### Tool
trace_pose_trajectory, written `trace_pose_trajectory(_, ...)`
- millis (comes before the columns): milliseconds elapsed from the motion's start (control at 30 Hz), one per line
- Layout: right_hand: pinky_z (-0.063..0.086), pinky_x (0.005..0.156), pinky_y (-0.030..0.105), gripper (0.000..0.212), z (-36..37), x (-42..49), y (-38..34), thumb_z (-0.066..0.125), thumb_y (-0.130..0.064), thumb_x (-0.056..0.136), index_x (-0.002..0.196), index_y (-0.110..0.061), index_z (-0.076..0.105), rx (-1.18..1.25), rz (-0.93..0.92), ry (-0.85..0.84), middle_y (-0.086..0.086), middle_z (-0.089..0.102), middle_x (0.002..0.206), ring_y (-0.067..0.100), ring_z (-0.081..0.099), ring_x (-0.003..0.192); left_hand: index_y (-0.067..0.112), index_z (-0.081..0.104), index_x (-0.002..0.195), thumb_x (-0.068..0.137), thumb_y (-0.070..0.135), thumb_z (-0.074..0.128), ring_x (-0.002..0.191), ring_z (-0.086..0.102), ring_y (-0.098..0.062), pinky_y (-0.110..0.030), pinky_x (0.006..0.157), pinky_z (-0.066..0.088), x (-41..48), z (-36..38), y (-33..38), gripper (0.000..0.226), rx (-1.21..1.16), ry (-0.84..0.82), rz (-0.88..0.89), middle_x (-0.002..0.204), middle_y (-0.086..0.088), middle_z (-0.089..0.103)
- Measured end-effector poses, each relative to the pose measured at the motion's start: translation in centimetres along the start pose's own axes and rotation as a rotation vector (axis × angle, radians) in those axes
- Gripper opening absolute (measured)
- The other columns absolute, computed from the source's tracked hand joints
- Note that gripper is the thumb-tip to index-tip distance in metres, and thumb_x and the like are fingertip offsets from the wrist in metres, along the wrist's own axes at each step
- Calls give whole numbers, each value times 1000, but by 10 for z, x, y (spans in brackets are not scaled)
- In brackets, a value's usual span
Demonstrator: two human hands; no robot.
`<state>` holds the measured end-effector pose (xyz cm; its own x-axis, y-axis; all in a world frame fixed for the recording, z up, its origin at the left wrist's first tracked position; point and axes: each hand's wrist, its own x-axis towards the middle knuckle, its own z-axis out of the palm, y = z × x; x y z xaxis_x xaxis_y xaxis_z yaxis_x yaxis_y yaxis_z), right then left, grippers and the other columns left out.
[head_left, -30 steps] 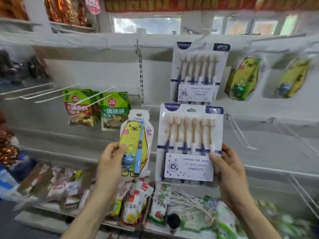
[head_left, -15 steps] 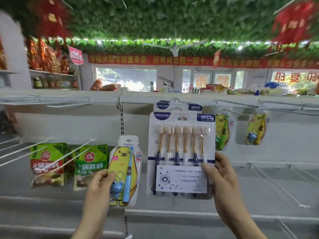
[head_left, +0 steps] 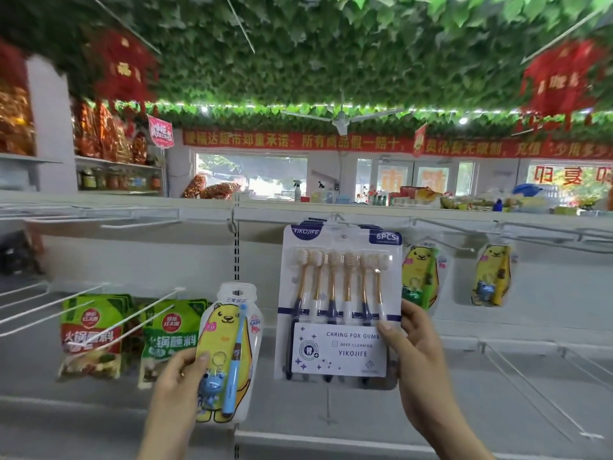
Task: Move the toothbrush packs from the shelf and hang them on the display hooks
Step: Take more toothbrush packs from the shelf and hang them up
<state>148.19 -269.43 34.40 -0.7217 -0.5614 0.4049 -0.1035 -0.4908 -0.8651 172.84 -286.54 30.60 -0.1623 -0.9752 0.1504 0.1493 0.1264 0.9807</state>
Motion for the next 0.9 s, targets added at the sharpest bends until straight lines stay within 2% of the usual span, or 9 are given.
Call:
trace_pose_trajectory(67,65,82,46,34,-1,0,0,64,-7,100,130,-21,61,-3,-30,2,5,75,120,25,75,104,13,70,105,103,18,63,87,71,-26,-33,70,48,0,-2,-1,9,4,14,8,96,-11,77)
trace_pose_trajectory(200,63,73,31,34,-3,1,2,64,-4,99,129,-18,61,9,-51,3,5,77,113,20,76,96,18,70,103,104,21,63,90,72,-32,-48,85,57,1,-5,-3,8,5,44,-5,96,-11,77)
trace_pose_trajectory(333,64,75,30,33,-3,2,1,62,-2,100,130,-16,60,16,-64,7,3,78,110,18,76,94,20,70,103,103,24,64,95,74,-34,-59,96,56,0,-7,-2,7,4,57,-19,98,-10,78)
trace_pose_trajectory(400,65,79,33,34,-4,3,2,63,-4,100,131,-18,59,7,-69,8,2,77,111,19,76,98,17,69,104,104,22,63,94,74,-31,-52,93,57,-1,-7,-2,8,2,48,-12,98,-8,78)
trace_pose_trajectory(500,64,83,39,34,-4,4,2,63,-7,101,132,-20,58,-4,-71,11,0,77,113,20,76,101,17,67,102,104,20,62,88,71,-22,-36,78,53,-3,-7,0,6,-6,44,12,95,-3,76)
trace_pose_trajectory(567,63,84,41,34,-4,7,4,63,-7,101,132,-21,58,-13,-69,12,-2,78,112,19,76,100,16,68,104,104,20,62,86,72,-20,-34,73,52,-4,-6,0,7,-10,38,11,94,-3,77)
trace_pose_trajectory(633,64,79,37,33,-3,12,8,63,-6,102,131,-21,59,-17,-65,17,-2,78,111,18,76,99,14,68,106,105,19,61,82,74,-19,-34,70,54,-4,-6,-1,9,-6,24,7,91,-3,79)
trace_pose_trajectory(767,61,69,25,32,2,27,20,63,-8,103,131,-22,58,-24,-41,27,-1,77,113,17,76,100,12,66,103,106,15,58,63,72,-1,-23,56,54,-7,-5,0,9,2,7,19,77,10,78)
trace_pose_trajectory(900,60,73,27,34,6,51,33,64,-12,103,134,-21,56,-62,-40,40,4,72,124,21,73,109,11,67,106,106,15,58,67,74,-7,-32,65,51,-7,-5,0,10,-13,0,6,92,-5,79)
